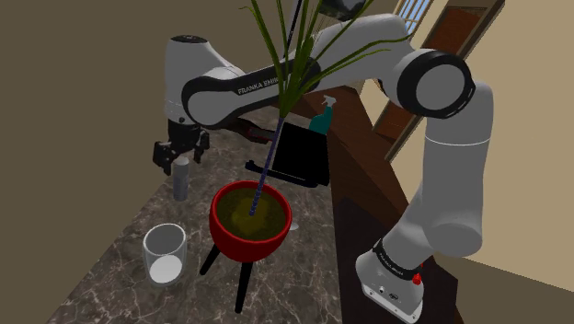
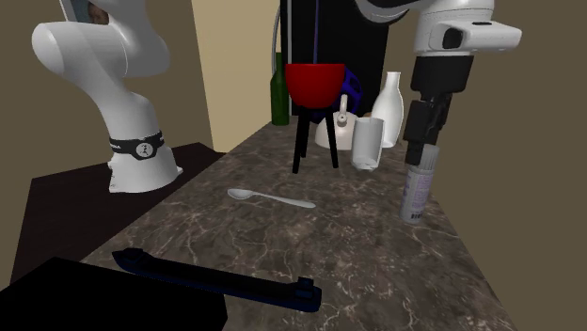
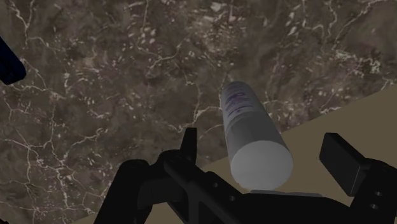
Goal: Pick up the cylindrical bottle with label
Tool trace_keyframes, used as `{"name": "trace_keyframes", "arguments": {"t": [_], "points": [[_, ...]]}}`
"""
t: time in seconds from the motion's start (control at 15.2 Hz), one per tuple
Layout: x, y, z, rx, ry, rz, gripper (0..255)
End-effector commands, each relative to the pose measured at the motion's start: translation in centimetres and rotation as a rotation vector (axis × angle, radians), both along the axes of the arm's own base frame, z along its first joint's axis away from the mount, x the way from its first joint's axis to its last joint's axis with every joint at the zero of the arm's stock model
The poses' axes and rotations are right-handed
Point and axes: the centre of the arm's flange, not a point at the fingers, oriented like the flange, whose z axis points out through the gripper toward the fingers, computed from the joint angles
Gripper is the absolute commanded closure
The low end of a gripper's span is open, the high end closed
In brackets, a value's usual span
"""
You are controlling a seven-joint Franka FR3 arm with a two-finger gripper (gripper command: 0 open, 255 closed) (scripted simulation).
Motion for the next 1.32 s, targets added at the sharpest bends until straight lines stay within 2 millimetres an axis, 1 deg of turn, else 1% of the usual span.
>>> {"name": "trace_keyframes", "arguments": {"t": [0.0, 0.13, 0.2, 0.26, 0.86, 1.25], "points": [[0.0, 0.0, -1.0, 0.0, -0.001, 0.0, 0], [0.0, 0.0, -1.9, 0.0, -0.001, 0.0, 0], [0.0, 0.0, -1.9, 0.0, -0.001, 0.0, 0], [0.0, 0.0, -1.8, 0.0, -0.001, 0.0, 255], [0.0, 0.0, -1.9, 0.0, -0.001, 0.0, 255], [0.0, 0.0, 1.3, 0.0, -0.001, 0.0, 255]]}}
